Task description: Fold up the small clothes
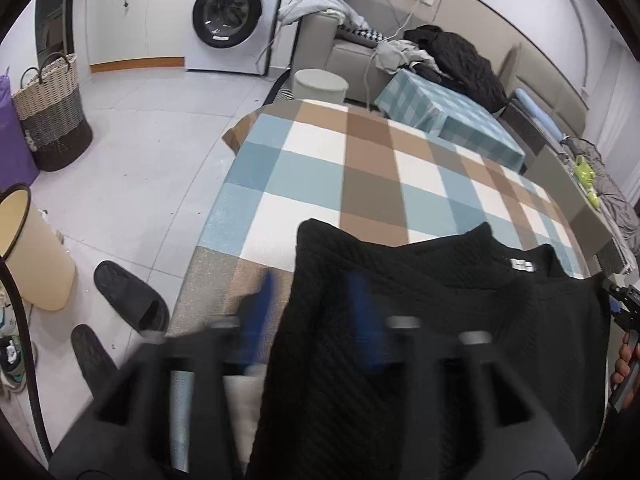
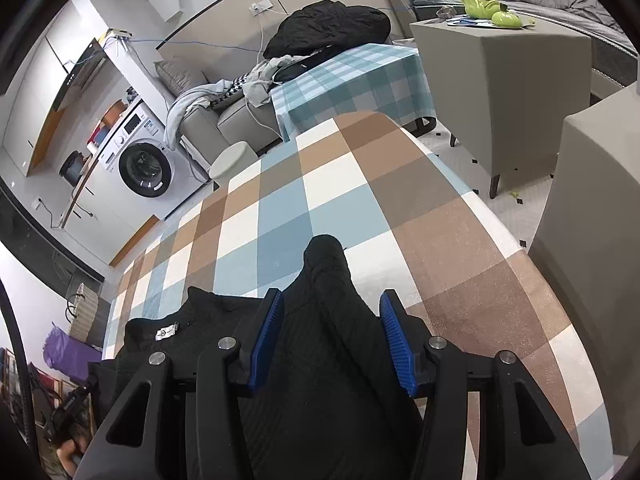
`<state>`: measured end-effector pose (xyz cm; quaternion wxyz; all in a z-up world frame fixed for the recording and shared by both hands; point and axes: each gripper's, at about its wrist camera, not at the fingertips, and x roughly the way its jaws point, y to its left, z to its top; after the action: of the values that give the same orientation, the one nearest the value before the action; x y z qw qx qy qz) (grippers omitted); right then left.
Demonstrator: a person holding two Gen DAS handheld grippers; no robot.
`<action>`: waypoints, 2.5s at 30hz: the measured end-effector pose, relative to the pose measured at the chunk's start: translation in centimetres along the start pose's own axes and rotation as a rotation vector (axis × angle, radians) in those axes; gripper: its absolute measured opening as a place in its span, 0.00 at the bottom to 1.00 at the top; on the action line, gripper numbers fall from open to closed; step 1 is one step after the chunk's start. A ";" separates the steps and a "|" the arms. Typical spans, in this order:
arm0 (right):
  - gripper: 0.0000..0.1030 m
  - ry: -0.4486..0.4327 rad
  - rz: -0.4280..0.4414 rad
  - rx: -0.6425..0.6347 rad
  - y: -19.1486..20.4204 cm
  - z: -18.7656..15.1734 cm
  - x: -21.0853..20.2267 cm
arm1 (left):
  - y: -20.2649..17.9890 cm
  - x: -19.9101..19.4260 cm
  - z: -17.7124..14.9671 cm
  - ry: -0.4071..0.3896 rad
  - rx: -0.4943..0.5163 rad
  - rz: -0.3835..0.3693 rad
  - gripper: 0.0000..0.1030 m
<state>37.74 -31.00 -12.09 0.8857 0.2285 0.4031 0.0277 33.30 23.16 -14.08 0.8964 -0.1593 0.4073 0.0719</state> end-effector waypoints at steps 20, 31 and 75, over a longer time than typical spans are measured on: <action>0.05 -0.189 0.088 -0.023 0.9 0.9 -3.9 | 0.0 -5.0 1.8 -0.217 -0.026 -0.032 0.03; 0.11 -0.060 -0.068 0.062 0.5 1.1 0.5 | 0.9 -2.3 1.5 -0.090 -0.088 0.011 0.28; 0.09 0.109 0.092 -0.177 -3.2 -17.1 -13.3 | -1.0 -16.7 -21.5 0.090 -0.041 -0.083 0.16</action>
<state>15.94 -30.43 -13.89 0.8771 0.1660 0.4356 0.1161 7.38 14.85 -14.60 0.8760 -0.1976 0.4385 0.0359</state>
